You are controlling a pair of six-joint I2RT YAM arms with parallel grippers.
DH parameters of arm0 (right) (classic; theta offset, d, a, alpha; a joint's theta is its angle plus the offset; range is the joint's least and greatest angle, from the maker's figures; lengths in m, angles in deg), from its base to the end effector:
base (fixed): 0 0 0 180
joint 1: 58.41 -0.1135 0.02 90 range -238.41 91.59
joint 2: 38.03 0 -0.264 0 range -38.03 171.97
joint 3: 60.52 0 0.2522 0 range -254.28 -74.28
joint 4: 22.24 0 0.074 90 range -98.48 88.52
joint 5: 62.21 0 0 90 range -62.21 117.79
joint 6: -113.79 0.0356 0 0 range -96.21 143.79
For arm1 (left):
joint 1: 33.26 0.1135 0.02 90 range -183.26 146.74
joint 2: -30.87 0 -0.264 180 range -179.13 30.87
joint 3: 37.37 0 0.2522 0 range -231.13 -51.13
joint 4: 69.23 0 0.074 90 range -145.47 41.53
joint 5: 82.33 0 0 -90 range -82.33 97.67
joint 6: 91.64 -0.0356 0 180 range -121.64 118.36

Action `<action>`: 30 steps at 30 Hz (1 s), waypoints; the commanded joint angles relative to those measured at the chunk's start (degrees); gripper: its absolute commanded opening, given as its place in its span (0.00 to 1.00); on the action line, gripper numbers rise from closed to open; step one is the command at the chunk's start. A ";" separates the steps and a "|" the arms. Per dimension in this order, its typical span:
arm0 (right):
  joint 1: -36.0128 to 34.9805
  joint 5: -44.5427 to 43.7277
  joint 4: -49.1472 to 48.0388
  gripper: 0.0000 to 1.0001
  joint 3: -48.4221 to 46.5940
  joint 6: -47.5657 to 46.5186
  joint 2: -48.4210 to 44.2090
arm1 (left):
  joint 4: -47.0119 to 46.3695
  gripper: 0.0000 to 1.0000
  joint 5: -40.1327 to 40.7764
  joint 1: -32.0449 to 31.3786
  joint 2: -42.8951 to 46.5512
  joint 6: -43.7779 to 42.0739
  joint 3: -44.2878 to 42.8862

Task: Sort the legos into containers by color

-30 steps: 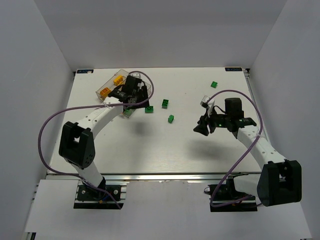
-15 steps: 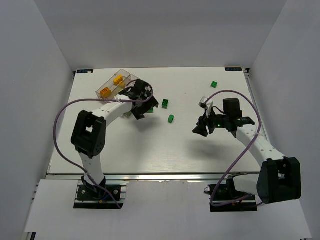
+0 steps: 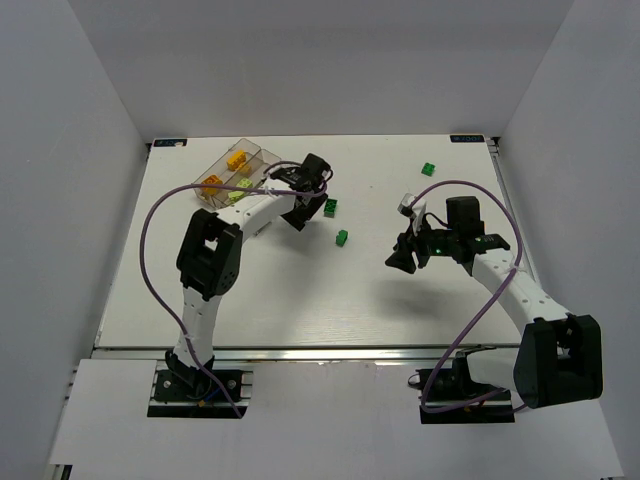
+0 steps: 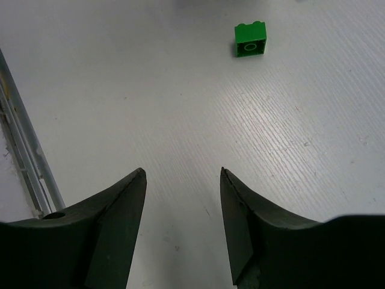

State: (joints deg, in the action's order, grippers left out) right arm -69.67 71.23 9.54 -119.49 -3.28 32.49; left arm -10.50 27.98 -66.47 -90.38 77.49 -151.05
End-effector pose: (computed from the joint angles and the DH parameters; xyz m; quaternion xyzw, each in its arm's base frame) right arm 0.2421 0.0732 0.2434 -0.4185 0.7576 0.2860 0.4112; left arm 0.3834 -0.2362 0.2076 -0.4091 0.8729 -0.0718 0.2559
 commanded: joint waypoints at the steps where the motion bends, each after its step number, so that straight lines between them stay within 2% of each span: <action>1: -0.25 -0.11 -0.44 0.58 -0.32 -0.09 -1.70 | 4.51 0.77 5.43 0.08 -0.12 5.41 -0.98; 23: -0.25 -0.37 -0.27 0.58 -0.14 -0.70 -1.79 | 9.96 0.77 11.15 0.87 -12.25 2.69 -13.37; 30: -0.16 -0.46 -0.44 0.58 0.04 -0.97 -1.88 | 9.79 0.68 11.41 1.57 -11.90 2.43 -11.88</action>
State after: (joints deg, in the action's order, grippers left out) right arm -69.67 70.51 9.54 -119.49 -3.65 32.07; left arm -1.56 37.25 -65.55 -103.08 79.72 -162.88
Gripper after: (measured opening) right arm 0.580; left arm 0.696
